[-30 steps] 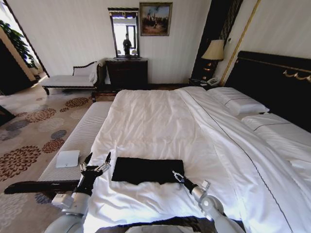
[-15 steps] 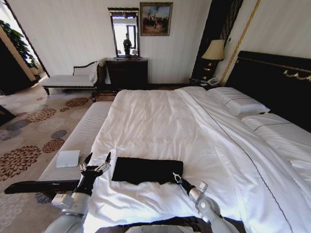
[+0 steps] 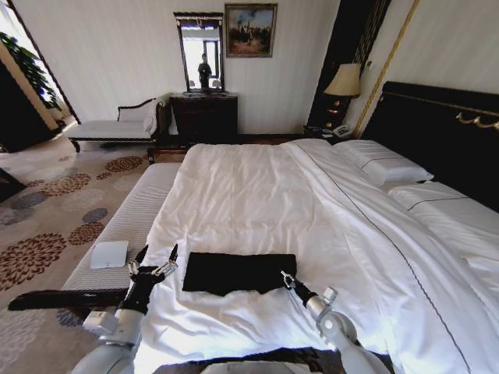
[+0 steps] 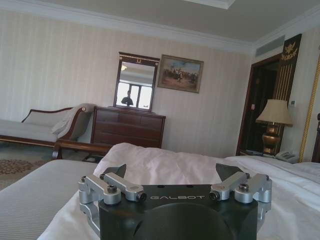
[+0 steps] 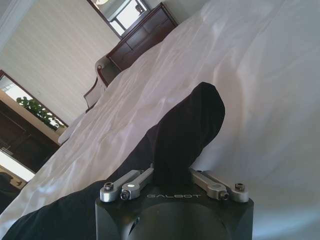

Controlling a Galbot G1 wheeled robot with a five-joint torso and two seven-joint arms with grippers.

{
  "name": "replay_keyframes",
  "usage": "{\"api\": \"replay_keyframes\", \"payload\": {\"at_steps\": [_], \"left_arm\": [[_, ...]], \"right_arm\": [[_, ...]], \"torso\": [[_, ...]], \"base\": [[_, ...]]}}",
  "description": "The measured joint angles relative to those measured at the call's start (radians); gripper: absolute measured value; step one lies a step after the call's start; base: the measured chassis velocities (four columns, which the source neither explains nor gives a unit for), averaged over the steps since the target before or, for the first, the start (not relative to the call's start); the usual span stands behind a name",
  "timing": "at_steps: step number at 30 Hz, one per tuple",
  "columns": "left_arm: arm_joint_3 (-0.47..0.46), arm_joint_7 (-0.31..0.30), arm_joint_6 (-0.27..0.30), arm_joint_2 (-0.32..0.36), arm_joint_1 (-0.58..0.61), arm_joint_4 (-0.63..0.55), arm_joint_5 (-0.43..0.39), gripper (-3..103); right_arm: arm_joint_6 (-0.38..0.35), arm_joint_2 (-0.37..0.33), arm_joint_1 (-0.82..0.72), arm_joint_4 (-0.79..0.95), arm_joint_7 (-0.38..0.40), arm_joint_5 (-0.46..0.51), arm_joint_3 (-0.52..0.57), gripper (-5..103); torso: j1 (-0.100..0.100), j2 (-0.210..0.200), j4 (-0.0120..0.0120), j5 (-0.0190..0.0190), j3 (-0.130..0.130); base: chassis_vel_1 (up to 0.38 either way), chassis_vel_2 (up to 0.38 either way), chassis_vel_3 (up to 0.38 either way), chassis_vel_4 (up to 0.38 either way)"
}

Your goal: Fold the clothes on the bed.

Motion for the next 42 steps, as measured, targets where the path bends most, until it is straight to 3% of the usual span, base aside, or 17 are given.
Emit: {"api": "replay_keyframes", "payload": {"at_steps": [10, 19, 25, 32, 42], "left_arm": [[0.0, 0.0, 0.0, 0.0, 0.0, 0.0, 0.0, 100], [0.0, 0.0, 0.0, 0.0, 0.0, 0.0, 0.0, 100], [0.0, 0.0, 0.0, 0.0, 0.0, 0.0, 0.0, 100], [0.0, 0.0, 0.0, 0.0, 0.0, 0.0, 0.0, 100], [0.0, 0.0, 0.0, 0.0, 0.0, 0.0, 0.0, 100]], "right_arm": [[0.006, -0.133, -0.003, -0.023, 0.002, -0.045, 0.118, 7], [0.013, -0.211, 0.028, -0.093, -0.003, -0.076, 0.157, 7], [0.023, -0.23, 0.069, -0.159, 0.012, -0.153, 0.157, 7], [0.024, -0.228, 0.076, -0.17, 0.039, -0.174, 0.15, 7], [0.012, -0.192, 0.064, -0.027, 0.09, -0.172, 0.126, 7]], "torso": [[0.0, 0.0, -0.0001, 0.0, 0.0], [0.0, 0.0, -0.0001, 0.0, 0.0], [0.0, 0.0, -0.0001, 0.0, 0.0], [0.0, 0.0, -0.0001, -0.0002, 0.0], [0.0, 0.0, -0.0002, -0.0003, 0.0]], "base": [[0.0, 0.0, 0.0, 0.0], [0.0, 0.0, 0.0, 0.0], [0.0, 0.0, 0.0, 0.0], [0.0, 0.0, 0.0, 0.0], [0.0, 0.0, 0.0, 0.0]]}}
